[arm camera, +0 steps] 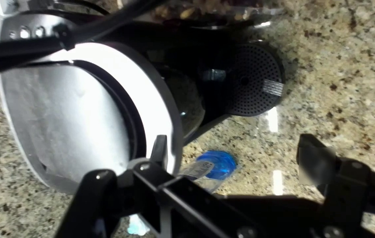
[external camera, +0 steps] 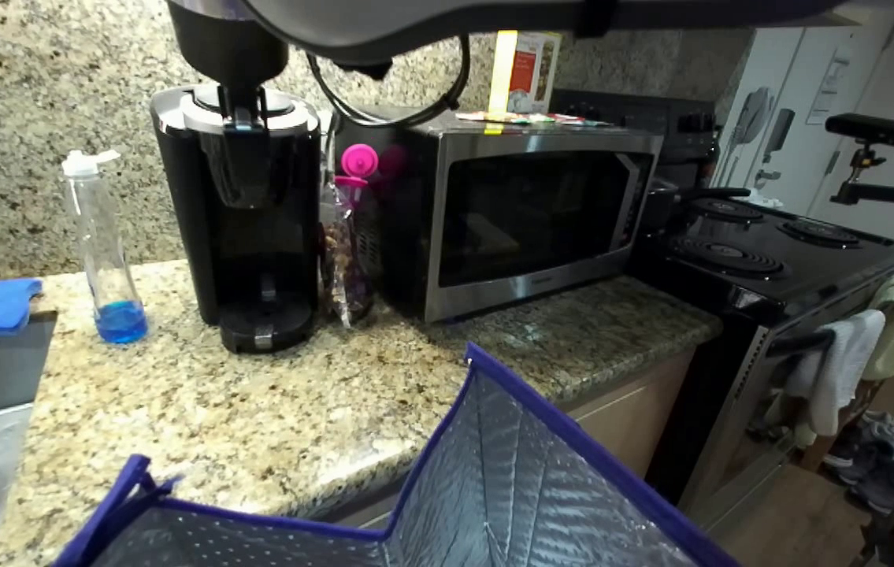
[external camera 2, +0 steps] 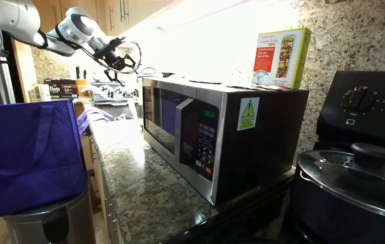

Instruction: Close the microwave door, remove the pink object from the top of the microwave, open the coffee maker

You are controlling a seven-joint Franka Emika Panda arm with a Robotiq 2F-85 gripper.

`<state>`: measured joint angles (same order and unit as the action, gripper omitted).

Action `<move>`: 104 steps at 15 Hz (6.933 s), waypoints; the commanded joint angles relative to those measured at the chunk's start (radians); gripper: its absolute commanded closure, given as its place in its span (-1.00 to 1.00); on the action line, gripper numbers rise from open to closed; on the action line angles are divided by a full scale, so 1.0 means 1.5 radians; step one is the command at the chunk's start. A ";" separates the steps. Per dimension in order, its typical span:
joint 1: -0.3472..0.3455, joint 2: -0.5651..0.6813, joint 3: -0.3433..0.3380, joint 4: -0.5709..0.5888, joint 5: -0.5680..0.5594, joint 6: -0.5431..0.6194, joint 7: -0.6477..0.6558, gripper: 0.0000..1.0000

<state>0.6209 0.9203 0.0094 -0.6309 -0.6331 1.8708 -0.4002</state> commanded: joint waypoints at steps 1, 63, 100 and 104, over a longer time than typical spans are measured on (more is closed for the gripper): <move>0.020 0.015 -0.061 0.033 -0.078 0.018 0.022 -1.00; 0.070 -0.034 -0.158 0.007 -0.001 0.044 0.149 -1.00; 0.049 0.010 -0.335 0.021 -0.159 0.193 0.187 -1.00; 0.049 -0.017 -0.299 -0.009 -0.102 0.134 0.217 -1.00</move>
<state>0.6904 0.9466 -0.4851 -0.5874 -0.8499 2.1191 -0.1036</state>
